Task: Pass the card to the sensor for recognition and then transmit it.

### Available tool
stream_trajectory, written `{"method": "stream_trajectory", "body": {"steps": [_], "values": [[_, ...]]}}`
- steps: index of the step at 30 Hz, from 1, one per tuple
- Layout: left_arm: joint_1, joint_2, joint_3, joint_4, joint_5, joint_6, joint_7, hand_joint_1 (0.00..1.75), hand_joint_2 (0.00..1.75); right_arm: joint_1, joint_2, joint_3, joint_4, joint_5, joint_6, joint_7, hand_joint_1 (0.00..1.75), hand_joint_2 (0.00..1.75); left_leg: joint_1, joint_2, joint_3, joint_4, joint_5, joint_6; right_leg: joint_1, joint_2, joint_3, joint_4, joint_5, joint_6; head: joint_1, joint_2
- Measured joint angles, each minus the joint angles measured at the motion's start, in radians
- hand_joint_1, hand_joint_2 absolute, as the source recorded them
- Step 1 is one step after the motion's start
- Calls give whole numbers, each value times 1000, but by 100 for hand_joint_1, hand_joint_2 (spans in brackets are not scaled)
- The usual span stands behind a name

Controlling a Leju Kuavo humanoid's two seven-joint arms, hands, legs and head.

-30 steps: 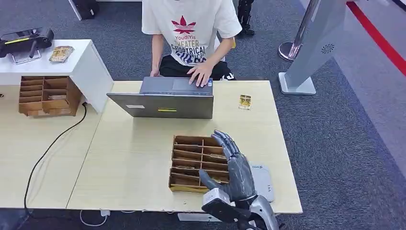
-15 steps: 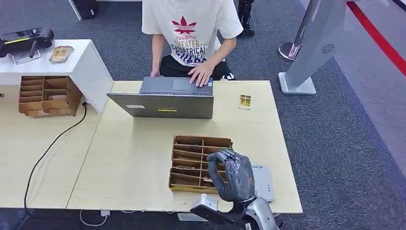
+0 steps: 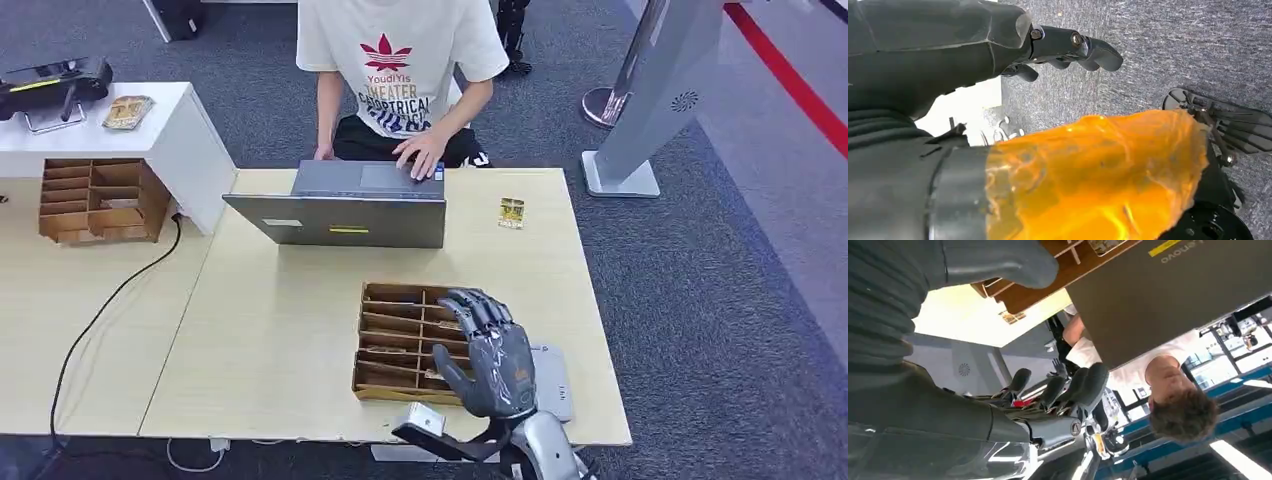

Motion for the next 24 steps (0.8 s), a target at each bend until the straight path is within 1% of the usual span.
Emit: {"method": "stream_trajectory", "body": {"steps": [1,2,4,5,12,13,14,15,16,17,18,19,20,21,22,24], "values": [[0,0,0,0,0,0,0,0,0,0,0,0,3,1,0,1,77,175,0,0,0,0,0,0,0,0,0,0,0,0,0,0],[0,0,0,0,0,0,0,0,0,-1,0,0,6,1,0,2,80,175,0,0,0,0,0,0,0,0,0,0,0,0,0,0],[0,0,0,0,-1,0,0,0,0,-1,0,0,10,3,0,4,79,175,0,0,0,0,0,0,0,0,0,0,0,0,0,0],[0,0,0,0,-1,0,0,0,0,-2,0,0,14,7,0,4,84,175,0,0,0,0,0,0,0,0,0,0,0,0,0,0],[0,0,0,0,-4,-1,1,0,0,-12,0,0,32,16,2,10,84,175,0,0,0,0,0,0,0,0,0,0,0,0,0,0],[0,0,0,0,-4,-1,1,0,0,-13,0,0,34,16,2,10,87,175,0,0,0,0,0,0,0,0,0,0,0,0,0,0],[0,0,0,0,-4,-1,1,0,0,-13,0,0,35,16,2,10,105,175,0,0,0,0,0,0,0,0,0,0,0,0,0,0],[0,0,0,0,-4,-1,1,0,0,-14,0,0,37,16,2,10,117,175,0,0,0,0,0,0,0,0,0,0,0,0,0,0],[0,0,0,0,-5,-1,1,0,0,-14,0,0,38,15,2,10,113,175,0,0,0,0,0,0,0,0,0,0,0,0,0,0],[0,0,0,0,-5,-1,2,0,0,-16,0,0,39,15,4,13,103,175,0,0,0,0,0,0,0,0,0,0,0,0,0,0],[0,0,0,0,-6,-1,2,0,0,-18,0,1,42,15,7,16,101,175,0,0,0,0,0,0,0,0,0,0,0,0,0,0],[0,0,0,0,-6,-1,2,0,0,-20,0,1,44,15,9,16,112,175,0,0,0,0,0,0,0,0,0,0,0,0,0,0],[0,0,0,0,-8,-1,2,0,0,-23,0,2,47,15,11,16,110,175,0,0,0,0,0,0,0,0,0,0,0,0,0,0],[0,0,0,0,-8,-1,3,0,0,-25,0,3,50,15,15,18,101,175,0,0,0,0,0,0,0,0,0,0,0,0,0,0],[0,0,0,0,-9,-1,3,0,0,-28,0,3,53,15,18,19,87,175,0,0,0,0,0,0,0,0,0,0,0,0,0,0],[0,0,0,0,-12,-1,6,0,0,-32,0,3,61,16,21,23,96,175,0,0,0,0,0,0,0,0,0,0,0,0,0,0]]}}
